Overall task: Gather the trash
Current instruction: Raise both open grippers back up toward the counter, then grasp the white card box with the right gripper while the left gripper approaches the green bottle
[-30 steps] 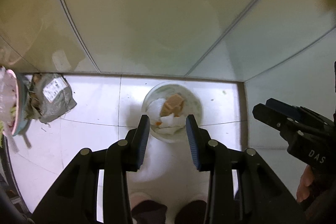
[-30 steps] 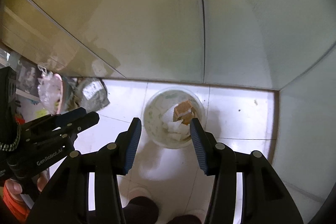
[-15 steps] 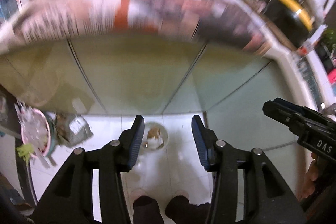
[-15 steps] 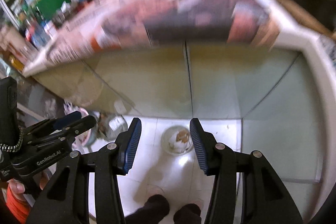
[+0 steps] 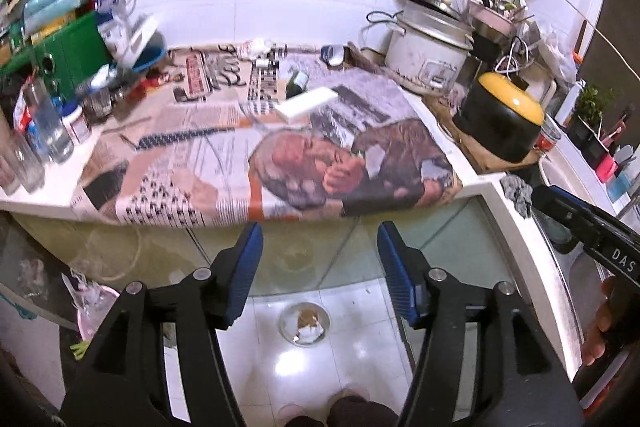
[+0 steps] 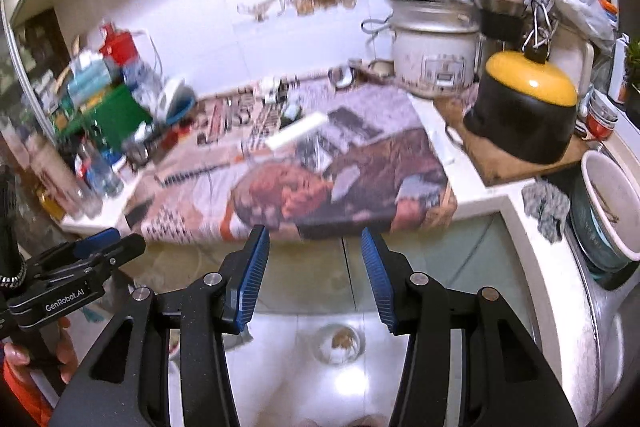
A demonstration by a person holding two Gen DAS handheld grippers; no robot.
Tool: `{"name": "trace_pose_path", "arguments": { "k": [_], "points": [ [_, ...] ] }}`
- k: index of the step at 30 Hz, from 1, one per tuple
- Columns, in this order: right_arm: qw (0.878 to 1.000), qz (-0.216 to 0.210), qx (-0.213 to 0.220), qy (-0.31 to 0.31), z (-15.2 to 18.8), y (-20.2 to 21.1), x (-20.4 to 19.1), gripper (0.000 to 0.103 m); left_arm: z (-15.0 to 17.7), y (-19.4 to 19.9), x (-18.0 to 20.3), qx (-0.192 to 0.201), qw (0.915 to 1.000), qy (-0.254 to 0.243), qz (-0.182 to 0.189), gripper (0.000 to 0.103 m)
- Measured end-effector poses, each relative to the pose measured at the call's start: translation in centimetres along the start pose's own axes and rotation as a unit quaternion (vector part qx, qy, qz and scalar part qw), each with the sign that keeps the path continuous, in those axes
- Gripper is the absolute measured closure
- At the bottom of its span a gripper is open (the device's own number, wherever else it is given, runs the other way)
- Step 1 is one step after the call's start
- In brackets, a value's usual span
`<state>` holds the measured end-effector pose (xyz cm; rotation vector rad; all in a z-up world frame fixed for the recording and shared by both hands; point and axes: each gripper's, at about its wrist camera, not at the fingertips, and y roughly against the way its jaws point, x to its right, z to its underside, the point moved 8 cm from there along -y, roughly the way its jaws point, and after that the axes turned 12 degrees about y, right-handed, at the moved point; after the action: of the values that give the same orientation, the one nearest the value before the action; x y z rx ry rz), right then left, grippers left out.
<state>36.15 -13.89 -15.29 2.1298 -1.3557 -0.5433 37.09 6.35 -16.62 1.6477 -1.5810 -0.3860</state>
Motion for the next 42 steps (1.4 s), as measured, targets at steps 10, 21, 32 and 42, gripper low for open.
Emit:
{"name": "trace_pose_path", "arguments": {
  "k": [10,21,32,42],
  "points": [
    [1.0,-0.011,0.012,-0.006,-5.1,-4.2,5.1,0.058,-6.7,-5.1,1.8,0.024,0.9995,0.002,-0.02,0.038],
    [0.997,-0.059,-0.036,0.036,-11.0,-13.3,8.4,0.058,-14.9,-13.2,1.2,0.022,0.9956,0.072,-0.055,0.038],
    [0.989,-0.094,-0.111,0.03,-12.3,-24.4,4.1,0.036,-20.5,-17.0,-4.9,0.025,0.9928,0.077,-0.088,0.038],
    [0.984,-0.068,-0.161,-0.038,-14.7,-36.1,-3.1,0.036,-26.5,-22.4,-13.1,-0.005,0.9972,0.042,-0.061,0.038]
  ]
}}
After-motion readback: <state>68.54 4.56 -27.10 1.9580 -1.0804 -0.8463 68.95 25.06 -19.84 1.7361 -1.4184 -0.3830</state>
